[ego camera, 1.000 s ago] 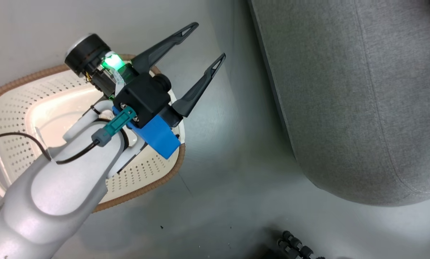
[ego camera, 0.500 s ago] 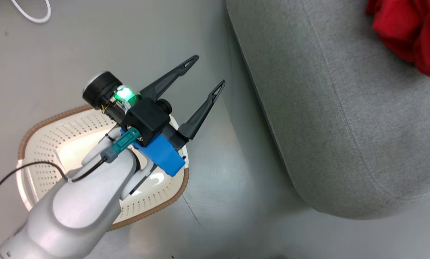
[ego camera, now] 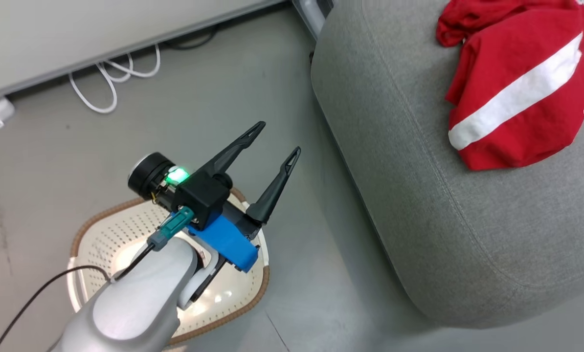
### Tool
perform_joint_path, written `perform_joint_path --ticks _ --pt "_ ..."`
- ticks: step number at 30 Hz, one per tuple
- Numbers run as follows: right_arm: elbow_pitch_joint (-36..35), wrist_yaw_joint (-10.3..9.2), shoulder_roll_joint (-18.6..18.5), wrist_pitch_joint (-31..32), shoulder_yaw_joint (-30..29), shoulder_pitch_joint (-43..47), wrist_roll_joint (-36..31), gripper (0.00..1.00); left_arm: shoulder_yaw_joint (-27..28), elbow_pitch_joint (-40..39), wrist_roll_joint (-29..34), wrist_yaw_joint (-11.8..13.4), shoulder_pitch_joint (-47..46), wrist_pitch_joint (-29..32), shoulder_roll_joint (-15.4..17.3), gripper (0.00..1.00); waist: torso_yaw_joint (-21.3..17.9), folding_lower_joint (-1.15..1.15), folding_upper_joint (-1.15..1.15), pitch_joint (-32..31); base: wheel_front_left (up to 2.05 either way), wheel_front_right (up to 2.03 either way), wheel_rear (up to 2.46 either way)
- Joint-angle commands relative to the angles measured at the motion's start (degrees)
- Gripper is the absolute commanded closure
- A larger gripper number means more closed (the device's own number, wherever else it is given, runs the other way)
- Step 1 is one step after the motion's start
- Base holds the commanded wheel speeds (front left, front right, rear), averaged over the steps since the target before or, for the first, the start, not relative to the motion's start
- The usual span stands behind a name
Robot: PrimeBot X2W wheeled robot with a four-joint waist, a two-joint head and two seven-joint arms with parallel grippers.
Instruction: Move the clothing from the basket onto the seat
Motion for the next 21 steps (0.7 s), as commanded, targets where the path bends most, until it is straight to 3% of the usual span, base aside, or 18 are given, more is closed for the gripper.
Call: perform_joint_path --ticks 1,13,21 --pt "-1.4 -0.04 0.8 0.0 0.9 1.2 -0.6 0.0 0.9 0.1 -0.4 0.5 1.5 -0.4 0.2 0.0 0.9 0.01 0.0 -3.2 0.0 0.0 0.0" --pt "-8.3 -0.04 3.4 0.0 9.8 3.2 -0.9 0.0 14.0 -4.8 0.2 3.7 11.3 -0.4 -0.2 0.0 6.8 0.01 0.0 -11.4 0.0 0.0 0.0" --pt "-8.7 -0.04 4.8 0.0 15.3 2.9 0.0 0.0 25.0 -7.0 2.5 3.9 17.9 -0.4 -2.3 0.0 11.5 0.01 0.0 -13.8 0.0 0.0 0.0"
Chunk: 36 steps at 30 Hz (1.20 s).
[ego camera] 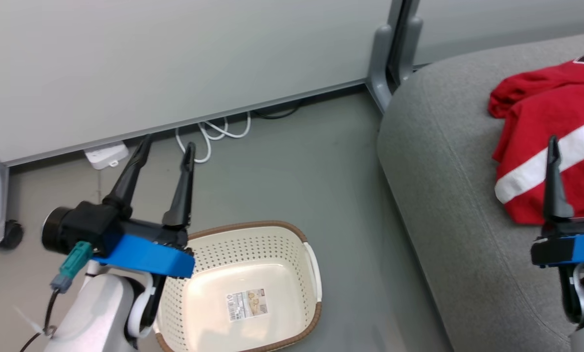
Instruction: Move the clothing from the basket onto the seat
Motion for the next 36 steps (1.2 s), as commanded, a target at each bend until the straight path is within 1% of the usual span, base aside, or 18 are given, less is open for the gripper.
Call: perform_joint_path --ticks 1,8,10,11,15,22,26,36 --pt "0.1 -0.04 0.5 0.0 1.2 0.5 0.3 0.0 2.1 -0.4 0.7 0.0 2.0 -0.3 -0.4 0.0 2.0 0.0 0.0 -1.5 0.0 0.0 0.0" --pt "1.7 -0.04 2.7 0.0 5.8 1.4 1.1 0.0 10.9 -0.9 3.4 -1.5 7.7 -0.2 -3.2 0.0 5.6 0.0 0.0 -3.4 0.0 0.0 0.0" --pt "2.4 -0.04 3.4 0.0 7.4 1.9 1.3 0.0 12.8 -0.6 4.2 -2.2 9.4 -0.2 -4.2 0.0 6.5 0.0 0.0 -4.0 0.0 0.0 0.0" --pt "2.4 -0.04 3.4 0.0 7.4 1.9 1.3 0.0 12.8 -0.6 4.2 -2.2 9.4 -0.2 -4.2 0.0 6.5 0.0 0.0 -4.0 0.0 0.0 0.0" --pt "3.7 -0.04 4.6 0.0 9.1 2.6 2.3 0.0 15.8 0.2 5.9 -3.7 12.1 -0.2 -6.1 0.0 8.0 0.0 0.0 -4.8 0.0 0.0 0.0" --pt "5.7 -0.04 6.5 0.0 10.5 5.1 3.3 0.0 19.5 1.9 8.4 -6.5 15.4 -0.2 -9.6 0.0 10.1 0.0 0.0 -6.2 0.0 0.0 0.0" --pt "6.3 -0.04 7.3 0.0 11.0 7.0 3.3 0.0 20.9 2.6 9.7 -7.7 16.5 -0.2 -10.8 0.0 10.7 0.0 0.0 -6.8 0.0 0.0 0.0" --pt "6.5 -0.04 8.9 0.0 9.6 11.7 3.8 0.0 22.7 3.4 11.4 -9.7 19.3 -0.2 -12.1 0.0 10.5 0.0 0.0 -8.9 0.0 0.0 0.0"
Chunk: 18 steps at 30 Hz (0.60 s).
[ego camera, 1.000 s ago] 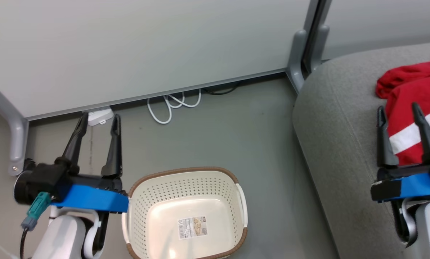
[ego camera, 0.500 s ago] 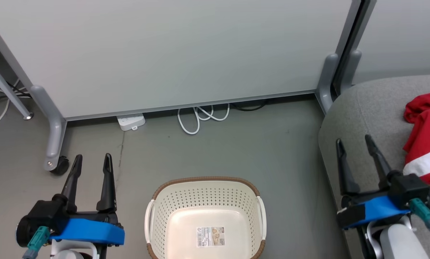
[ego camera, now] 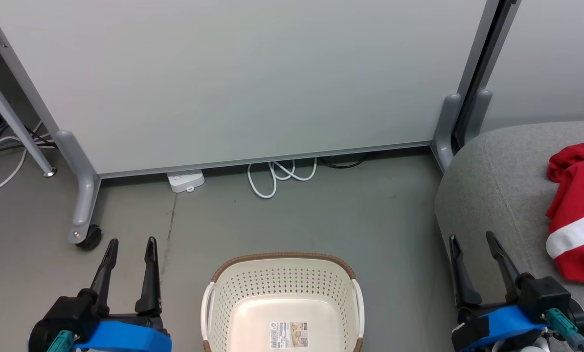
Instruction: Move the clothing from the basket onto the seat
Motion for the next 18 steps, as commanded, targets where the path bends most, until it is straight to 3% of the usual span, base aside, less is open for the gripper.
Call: perform_joint_path --ticks 1,18 --pt "0.0 -0.04 0.3 0.0 -0.3 1.0 0.2 0.0 0.5 0.2 0.3 -0.2 0.9 -0.2 0.2 0.0 -0.2 0.0 0.0 -0.2 0.0 0.0 0.0" --pt "0.2 -0.04 1.0 0.0 -1.7 3.4 0.3 0.0 0.9 0.8 0.7 -1.1 2.9 -0.2 -0.2 0.0 -1.2 0.0 0.0 -2.2 0.0 0.0 0.0"
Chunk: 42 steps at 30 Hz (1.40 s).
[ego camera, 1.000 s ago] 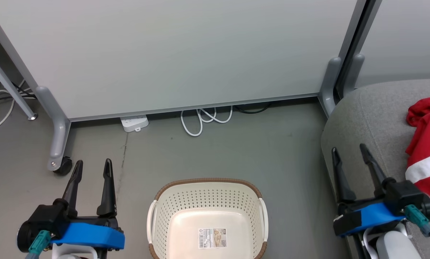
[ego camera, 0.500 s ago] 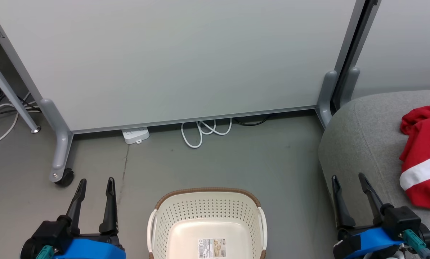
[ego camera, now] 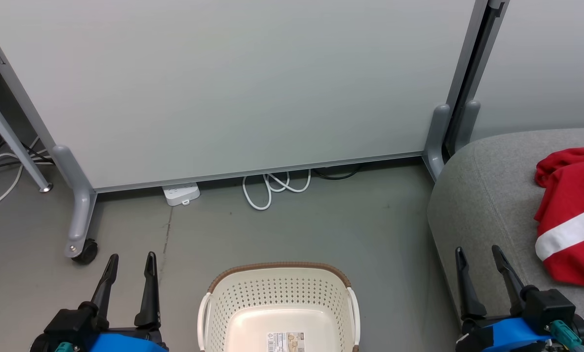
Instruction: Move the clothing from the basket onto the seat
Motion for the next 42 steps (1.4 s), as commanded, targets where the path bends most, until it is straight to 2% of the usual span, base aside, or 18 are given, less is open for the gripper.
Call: perform_joint_path --ticks 1,12,13,18,33,42 --pt "0.1 -0.04 0.3 0.0 -0.1 1.0 0.2 0.0 -0.1 0.0 0.1 -0.1 0.6 -0.2 0.1 0.0 0.0 0.0 0.0 -0.1 0.0 0.0 0.0" --pt "0.3 -0.04 0.5 0.0 -0.3 1.0 0.3 0.0 -0.1 0.7 0.6 0.3 0.7 -0.2 0.1 0.0 -0.1 0.0 0.0 -0.5 0.0 0.0 0.0" --pt "0.2 0.0 0.3 0.0 -0.2 0.1 0.3 1.0 -0.1 0.6 0.4 0.1 0.2 0.0 0.0 1.0 -0.1 0.0 0.0 -0.5 0.0 0.0 0.0" --pt "2.6 0.01 0.3 0.3 -0.2 0.4 1.0 1.0 0.0 3.0 -0.1 0.1 1.1 0.6 -0.4 1.0 -0.1 0.0 0.0 -0.5 0.0 0.0 0.0" --pt "1.4 0.0 0.4 5.1 -1.2 -0.7 20.5 1.0 1.3 2.2 -18.2 0.0 0.1 5.3 -0.3 1.0 -0.3 0.0 0.0 -0.1 0.0 0.0 0.0" --pt "0.9 0.0 0.4 7.0 -1.5 -1.1 28.4 1.0 1.8 1.9 -25.6 -0.1 -0.2 7.1 -0.2 1.0 -0.4 0.0 0.0 0.1 0.0 0.0 0.0"
